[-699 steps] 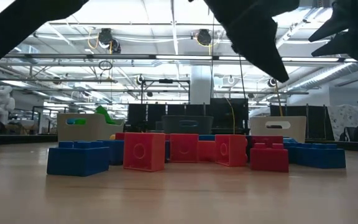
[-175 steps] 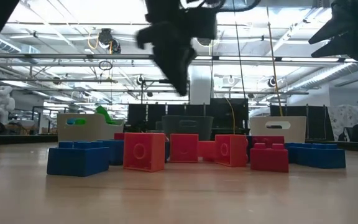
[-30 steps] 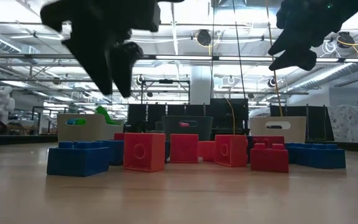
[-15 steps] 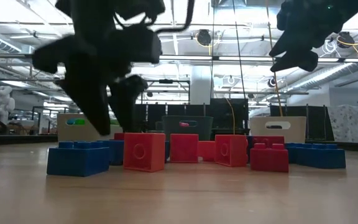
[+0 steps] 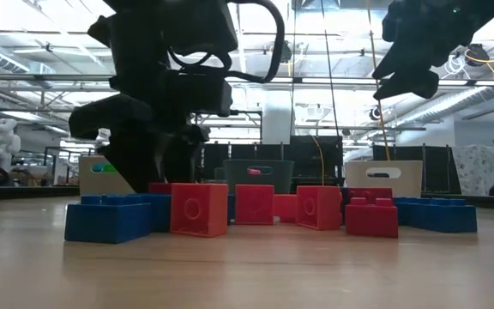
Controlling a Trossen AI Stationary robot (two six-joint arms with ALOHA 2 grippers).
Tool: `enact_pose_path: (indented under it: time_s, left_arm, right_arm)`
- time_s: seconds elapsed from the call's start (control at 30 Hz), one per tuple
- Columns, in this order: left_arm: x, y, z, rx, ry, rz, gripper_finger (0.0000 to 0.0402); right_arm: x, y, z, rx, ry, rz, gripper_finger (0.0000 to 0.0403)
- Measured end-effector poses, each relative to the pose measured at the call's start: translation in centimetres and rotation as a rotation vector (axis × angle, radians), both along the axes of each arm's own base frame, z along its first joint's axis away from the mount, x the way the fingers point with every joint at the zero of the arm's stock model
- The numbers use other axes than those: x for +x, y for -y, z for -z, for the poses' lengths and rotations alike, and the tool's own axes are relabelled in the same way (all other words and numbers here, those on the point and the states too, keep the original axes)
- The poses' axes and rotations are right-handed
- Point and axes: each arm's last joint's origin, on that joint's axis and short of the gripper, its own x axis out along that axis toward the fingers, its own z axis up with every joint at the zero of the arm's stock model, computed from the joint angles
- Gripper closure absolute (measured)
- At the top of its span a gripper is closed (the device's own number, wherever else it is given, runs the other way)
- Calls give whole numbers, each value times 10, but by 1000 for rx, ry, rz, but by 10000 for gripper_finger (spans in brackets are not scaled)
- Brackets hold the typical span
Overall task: Sort blocks by size
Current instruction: Put the small red 4 stud game piece into the white bin
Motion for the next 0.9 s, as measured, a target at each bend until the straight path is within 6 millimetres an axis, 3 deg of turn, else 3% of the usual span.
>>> enact_pose_path:
  time_s: [0.17, 0.43, 0.5, 0.67, 0.9]
  left_arm:
    - [4, -6, 2, -4, 11, -17, 132]
    - [9, -21, 3, -12, 30, -64, 260]
    - [12, -31, 1, -1, 20, -92, 260]
    - [34, -75, -27, 17, 88, -190, 260]
    - [64, -161, -101, 103, 374, -369, 260]
  right_arm:
    - [0, 0, 0, -2, -2, 2, 165]
    - [0, 0, 0, 14, 0, 13, 165]
    - [0, 0, 0, 18, 3, 15, 165]
    - [0, -1, 0, 46, 4, -2, 165]
    - [-1, -3, 2, 75, -13, -18, 165]
